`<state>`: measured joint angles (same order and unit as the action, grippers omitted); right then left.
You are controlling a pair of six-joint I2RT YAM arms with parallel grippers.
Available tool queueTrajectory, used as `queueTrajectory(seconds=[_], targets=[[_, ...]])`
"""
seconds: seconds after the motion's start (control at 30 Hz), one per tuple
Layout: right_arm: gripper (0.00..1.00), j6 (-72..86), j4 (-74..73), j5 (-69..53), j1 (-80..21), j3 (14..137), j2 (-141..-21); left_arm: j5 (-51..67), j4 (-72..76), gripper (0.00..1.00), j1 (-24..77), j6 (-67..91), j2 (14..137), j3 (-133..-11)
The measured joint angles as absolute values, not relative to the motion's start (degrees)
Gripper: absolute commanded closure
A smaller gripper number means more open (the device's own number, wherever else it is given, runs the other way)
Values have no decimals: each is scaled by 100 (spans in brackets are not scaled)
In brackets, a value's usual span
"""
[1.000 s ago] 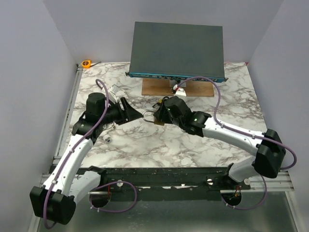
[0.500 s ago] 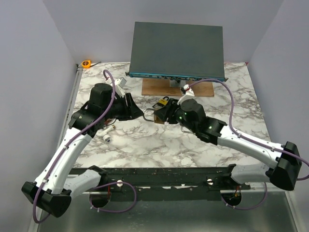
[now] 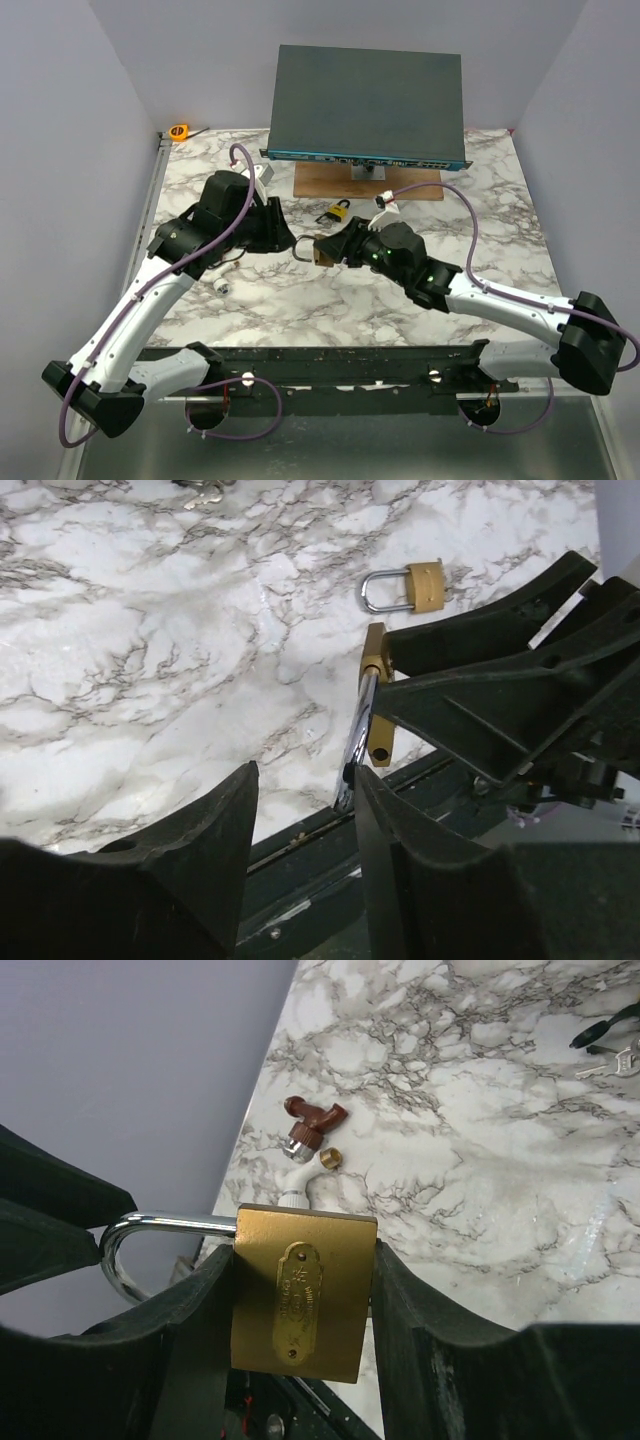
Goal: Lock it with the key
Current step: Lock the lock.
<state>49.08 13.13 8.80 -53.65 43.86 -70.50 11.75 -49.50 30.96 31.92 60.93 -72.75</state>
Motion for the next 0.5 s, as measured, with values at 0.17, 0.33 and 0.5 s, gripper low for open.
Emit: queueTrajectory(seconds=[0.17,0.33,0.5], targets=[[99,4995,1813,755,-5360,4257,-7181,832,-5118,59,3221,3100,6132,-7273],[99,5107,2246,626,-5360,4219,-7378,738,-5245,61,3354,3089,6147,-7273],[99,5153,2554,541,-5349,4189,-7437,735,-5275,65,3437,3096,6248,-7275]])
